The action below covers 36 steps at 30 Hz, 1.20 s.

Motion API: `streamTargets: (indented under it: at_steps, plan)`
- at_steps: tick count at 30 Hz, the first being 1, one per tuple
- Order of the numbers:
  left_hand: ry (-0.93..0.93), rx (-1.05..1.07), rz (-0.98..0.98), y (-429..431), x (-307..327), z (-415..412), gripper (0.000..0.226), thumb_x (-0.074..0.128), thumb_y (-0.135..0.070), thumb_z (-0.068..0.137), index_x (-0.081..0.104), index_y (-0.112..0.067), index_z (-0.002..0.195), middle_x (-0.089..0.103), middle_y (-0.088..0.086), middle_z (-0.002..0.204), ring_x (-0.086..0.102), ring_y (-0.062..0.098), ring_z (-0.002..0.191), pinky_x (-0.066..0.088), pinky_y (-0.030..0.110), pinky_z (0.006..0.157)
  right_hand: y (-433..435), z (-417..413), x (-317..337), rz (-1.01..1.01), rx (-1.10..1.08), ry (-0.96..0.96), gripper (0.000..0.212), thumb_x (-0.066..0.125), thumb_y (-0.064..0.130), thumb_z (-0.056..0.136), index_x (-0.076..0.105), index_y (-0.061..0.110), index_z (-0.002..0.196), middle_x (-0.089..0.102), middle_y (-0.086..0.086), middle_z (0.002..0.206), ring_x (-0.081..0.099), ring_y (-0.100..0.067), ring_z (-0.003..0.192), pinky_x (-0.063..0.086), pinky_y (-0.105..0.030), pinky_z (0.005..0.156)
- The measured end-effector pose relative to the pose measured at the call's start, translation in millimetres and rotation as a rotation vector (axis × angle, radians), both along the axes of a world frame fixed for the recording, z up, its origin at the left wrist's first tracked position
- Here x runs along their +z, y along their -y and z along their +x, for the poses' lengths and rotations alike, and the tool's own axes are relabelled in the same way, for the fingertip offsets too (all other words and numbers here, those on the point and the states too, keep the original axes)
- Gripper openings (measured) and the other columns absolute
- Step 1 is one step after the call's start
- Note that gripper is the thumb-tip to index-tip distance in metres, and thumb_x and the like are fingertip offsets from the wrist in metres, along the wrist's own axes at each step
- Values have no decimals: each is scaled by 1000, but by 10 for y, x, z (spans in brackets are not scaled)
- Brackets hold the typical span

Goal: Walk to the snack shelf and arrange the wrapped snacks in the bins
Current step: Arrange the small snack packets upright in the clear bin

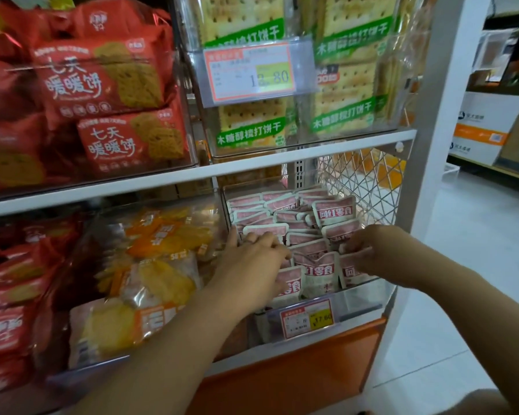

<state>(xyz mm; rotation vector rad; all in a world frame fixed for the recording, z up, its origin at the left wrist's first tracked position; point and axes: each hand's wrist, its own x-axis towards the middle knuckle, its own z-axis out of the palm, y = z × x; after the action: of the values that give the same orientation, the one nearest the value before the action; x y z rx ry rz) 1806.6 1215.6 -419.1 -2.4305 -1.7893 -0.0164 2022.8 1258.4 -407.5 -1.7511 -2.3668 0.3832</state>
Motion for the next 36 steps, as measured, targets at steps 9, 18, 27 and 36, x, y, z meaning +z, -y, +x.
streamTargets:
  at_steps: [9, 18, 27, 36]
  plan:
    - [5, -135, -105, -134, -75, 212, 38, 50, -37, 94, 47, -42, 132, 32, -12, 146, 30, 19, 134, -7, 55, 113, 26, 85, 72, 91, -59, 1, 9, 57, 23, 90, 60, 20, 82, 68, -1, 80, 64, -16, 72, 55, -31, 72]
    - [-41, -80, -118, -161, -66, 160, 51, 53, -36, 92, 34, -38, 140, 19, -6, 153, 39, 19, 131, 7, 51, 112, 263, -9, 243, 200, 50, -398, 22, 62, 20, 87, 51, 30, 70, 64, 13, 74, 61, 1, 61, 50, -13, 57]
    - [-173, -14, -41, -65, 2, -64, 17, 55, -16, 91, 62, -28, 101, 61, -1, 105, 59, 18, 98, 12, 51, 114, -26, -422, -159, 30, 207, 16, 7, 61, 24, 88, 66, 18, 89, 70, 0, 88, 57, -11, 73, 45, -23, 68]
    - [-191, 42, -8, -13, 67, -95, 21, 51, -3, 84, 58, -22, 77, 57, -4, 73, 54, 18, 76, 26, 46, 104, 32, -301, -78, -64, 283, -153, 17, 56, 23, 92, 66, 25, 105, 62, 15, 85, 60, -1, 72, 46, -17, 66]
